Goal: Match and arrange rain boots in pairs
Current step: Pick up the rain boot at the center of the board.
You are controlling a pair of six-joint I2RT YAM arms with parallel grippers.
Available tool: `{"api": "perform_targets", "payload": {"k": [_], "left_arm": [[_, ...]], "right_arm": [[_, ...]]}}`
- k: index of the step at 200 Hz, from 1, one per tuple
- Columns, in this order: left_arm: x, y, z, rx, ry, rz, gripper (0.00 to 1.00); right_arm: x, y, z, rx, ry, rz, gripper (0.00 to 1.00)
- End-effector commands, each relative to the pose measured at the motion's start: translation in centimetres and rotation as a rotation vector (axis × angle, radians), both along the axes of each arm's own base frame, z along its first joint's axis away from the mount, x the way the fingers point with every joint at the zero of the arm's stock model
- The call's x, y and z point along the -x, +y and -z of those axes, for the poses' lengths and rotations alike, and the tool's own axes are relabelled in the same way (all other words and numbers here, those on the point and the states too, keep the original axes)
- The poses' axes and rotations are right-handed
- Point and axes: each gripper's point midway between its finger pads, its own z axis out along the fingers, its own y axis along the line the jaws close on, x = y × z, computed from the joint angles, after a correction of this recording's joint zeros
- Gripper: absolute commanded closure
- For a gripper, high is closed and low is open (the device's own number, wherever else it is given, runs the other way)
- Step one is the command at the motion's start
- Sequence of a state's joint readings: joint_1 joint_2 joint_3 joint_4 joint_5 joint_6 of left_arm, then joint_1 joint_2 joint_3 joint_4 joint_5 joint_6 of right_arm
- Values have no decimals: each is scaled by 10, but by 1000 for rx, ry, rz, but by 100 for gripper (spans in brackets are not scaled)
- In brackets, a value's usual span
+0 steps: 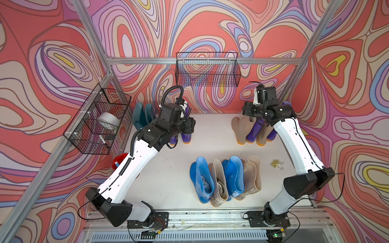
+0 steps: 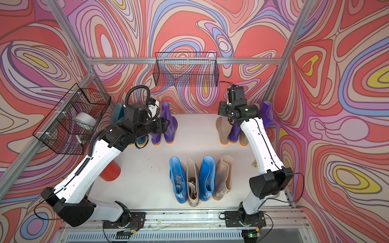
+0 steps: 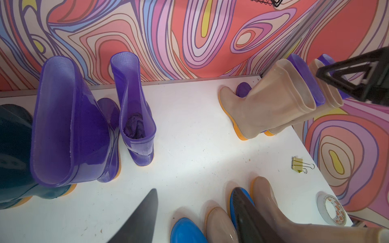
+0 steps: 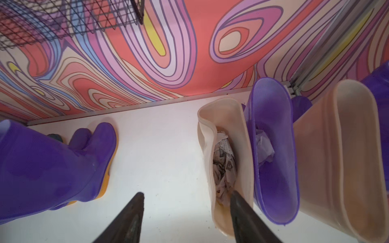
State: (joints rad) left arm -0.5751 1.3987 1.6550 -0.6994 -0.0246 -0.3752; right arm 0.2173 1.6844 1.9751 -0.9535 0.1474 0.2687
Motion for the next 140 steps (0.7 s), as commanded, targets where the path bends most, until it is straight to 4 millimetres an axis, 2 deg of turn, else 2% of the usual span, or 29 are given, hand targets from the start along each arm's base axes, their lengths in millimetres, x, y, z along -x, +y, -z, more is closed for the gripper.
{"api": "perform_targets", "payload": {"k": [1,25,28,46,91,140], "left_arm": [[11,1,3,-7,4,-19,41],[19,1,18,-19,44,-13,42],[20,1,20,-20,50,-14,42],[24,2,29,-17,67,-11,42],[24,1,28,-14,63,-7,43],[23,2,29,-21,64,-12,43]], "right_arm": [[-3,-17,7,82,45,26,30],[-9,-29,7,111,61,46,26],[-14,-29,18,119,87,46,26],[-21,-36,25,139,109,55,25],[-38,-48,39,127,144,53,24],[-51,-45,48,109,151,19,25]]}}
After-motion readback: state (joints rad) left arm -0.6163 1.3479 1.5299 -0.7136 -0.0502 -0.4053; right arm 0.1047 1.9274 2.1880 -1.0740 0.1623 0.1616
